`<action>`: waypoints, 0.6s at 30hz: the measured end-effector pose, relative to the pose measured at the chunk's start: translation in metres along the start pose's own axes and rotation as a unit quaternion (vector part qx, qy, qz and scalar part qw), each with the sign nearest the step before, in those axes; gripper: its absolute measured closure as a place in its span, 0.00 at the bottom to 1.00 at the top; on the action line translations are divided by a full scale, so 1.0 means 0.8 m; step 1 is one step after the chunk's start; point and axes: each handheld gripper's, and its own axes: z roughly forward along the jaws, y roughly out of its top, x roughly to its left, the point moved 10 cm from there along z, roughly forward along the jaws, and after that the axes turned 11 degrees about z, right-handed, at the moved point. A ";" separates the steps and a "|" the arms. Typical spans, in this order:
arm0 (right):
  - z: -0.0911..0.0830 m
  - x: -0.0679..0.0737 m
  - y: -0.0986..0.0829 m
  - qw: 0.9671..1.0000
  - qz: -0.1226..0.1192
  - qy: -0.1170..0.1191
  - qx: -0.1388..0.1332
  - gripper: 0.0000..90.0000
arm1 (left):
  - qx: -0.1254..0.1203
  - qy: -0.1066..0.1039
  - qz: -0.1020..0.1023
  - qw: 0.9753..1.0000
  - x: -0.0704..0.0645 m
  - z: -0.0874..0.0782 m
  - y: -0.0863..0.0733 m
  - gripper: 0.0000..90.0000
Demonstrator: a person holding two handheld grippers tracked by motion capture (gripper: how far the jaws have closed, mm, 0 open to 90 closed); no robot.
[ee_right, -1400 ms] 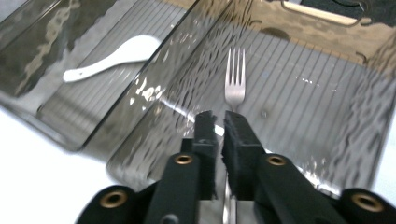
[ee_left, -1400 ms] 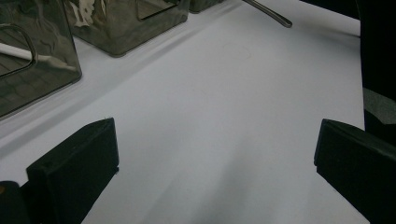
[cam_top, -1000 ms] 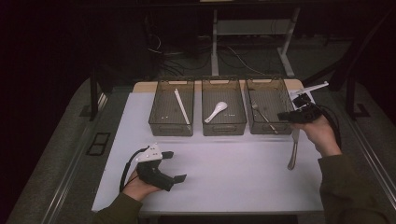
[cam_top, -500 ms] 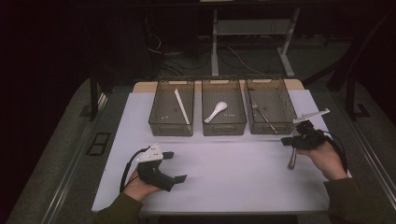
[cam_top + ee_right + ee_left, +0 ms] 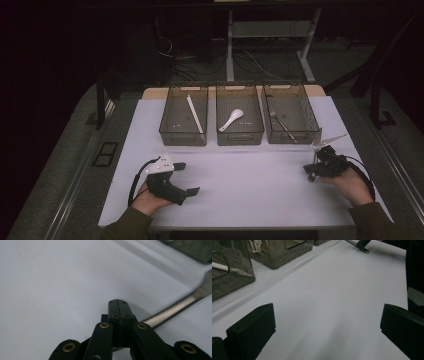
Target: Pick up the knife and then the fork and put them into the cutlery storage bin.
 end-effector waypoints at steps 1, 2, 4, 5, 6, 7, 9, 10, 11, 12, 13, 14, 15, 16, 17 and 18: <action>0.002 0.001 -0.002 1.000 -0.001 0.001 0.002 0.99 | 0.000 0.000 0.000 1.000 0.000 0.000 0.000 0.00; 0.003 0.001 -0.004 1.000 -0.002 -0.001 0.006 0.99 | 0.000 -0.001 0.000 1.000 0.000 0.000 0.000 0.00; 0.003 0.001 -0.006 1.000 -0.004 -0.004 0.008 0.99 | 0.001 -0.001 0.001 1.000 0.000 0.000 0.000 0.00; 0.003 0.001 -0.007 1.000 -0.002 -0.005 0.009 1.00 | 0.001 -0.001 0.001 1.000 0.000 0.000 0.000 0.00; 0.002 0.001 -0.007 1.000 0.000 -0.005 0.010 1.00 | 0.002 -0.001 0.001 1.000 0.000 0.000 0.000 0.00; 0.002 0.000 -0.008 1.000 0.000 -0.005 0.011 1.00 | 0.001 -0.001 0.001 1.000 0.000 0.000 0.000 0.00; 0.001 -0.001 -0.010 1.000 0.002 -0.008 0.012 1.00 | 0.002 -0.001 0.002 1.000 0.000 0.000 -0.001 0.00; 0.000 -0.002 -0.011 1.000 0.002 -0.010 0.013 1.00 | 0.002 -0.001 0.003 1.000 -0.001 0.000 -0.001 0.00; -0.001 -0.004 -0.012 1.000 0.002 -0.014 0.013 1.00 | 0.002 -0.001 0.003 1.000 -0.001 0.000 -0.001 0.00; -0.003 -0.005 -0.014 1.000 0.005 -0.015 0.013 1.00 | 0.002 -0.002 0.003 1.000 -0.001 0.000 -0.001 0.00; -0.004 -0.006 -0.015 1.000 0.005 -0.016 0.012 1.00 | 0.002 -0.002 0.003 1.000 -0.001 0.000 -0.001 0.00; -0.005 -0.008 -0.016 1.000 0.007 -0.017 0.011 1.00 | 0.002 -0.001 0.002 1.000 -0.001 0.001 -0.001 0.00; -0.006 -0.010 -0.018 1.000 0.007 -0.018 0.011 1.00 | 0.003 -0.001 0.002 1.000 -0.001 0.001 -0.001 0.00; -0.008 -0.012 -0.019 1.000 0.010 -0.019 0.013 1.00 | 0.002 -0.001 0.002 1.000 -0.001 0.001 -0.001 0.00; -0.008 -0.014 -0.020 1.000 0.012 -0.022 0.012 1.00 | 0.002 -0.001 0.003 1.000 -0.001 0.001 -0.001 0.00; -0.010 -0.015 -0.022 1.000 0.014 -0.022 0.012 1.00 | 0.003 -0.001 0.003 1.000 -0.001 0.001 0.000 0.00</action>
